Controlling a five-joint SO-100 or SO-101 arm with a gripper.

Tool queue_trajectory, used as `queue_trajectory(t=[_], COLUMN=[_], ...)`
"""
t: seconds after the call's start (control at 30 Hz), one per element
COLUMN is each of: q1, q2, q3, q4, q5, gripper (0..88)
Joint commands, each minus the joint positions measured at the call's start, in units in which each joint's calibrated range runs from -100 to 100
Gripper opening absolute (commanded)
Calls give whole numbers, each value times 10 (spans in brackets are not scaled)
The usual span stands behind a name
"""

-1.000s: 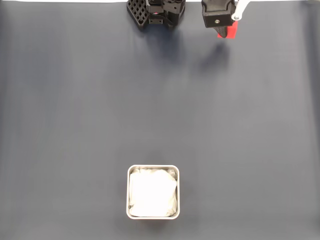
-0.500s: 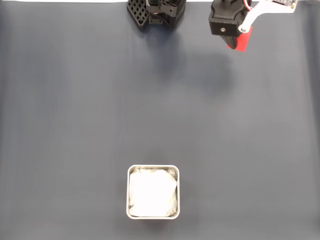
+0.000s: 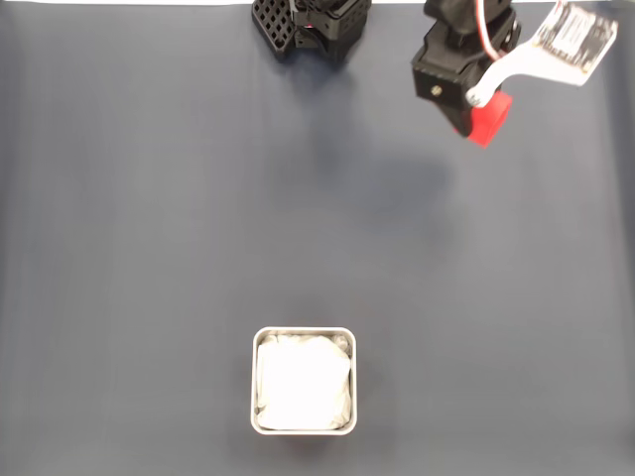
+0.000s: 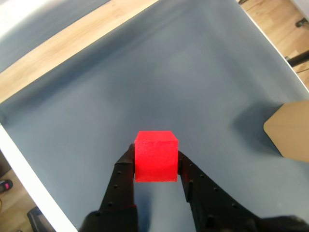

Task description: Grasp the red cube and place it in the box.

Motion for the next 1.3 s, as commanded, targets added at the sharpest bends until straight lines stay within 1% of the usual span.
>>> queue_trajectory(t=[0.0, 0.7, 1.27], q1=[28, 168, 237], q2=[10, 110, 223], q3=[-46, -183, -321], q4=[-7, -7, -13], q5=[0, 2, -2], gripper=[69, 68, 67])
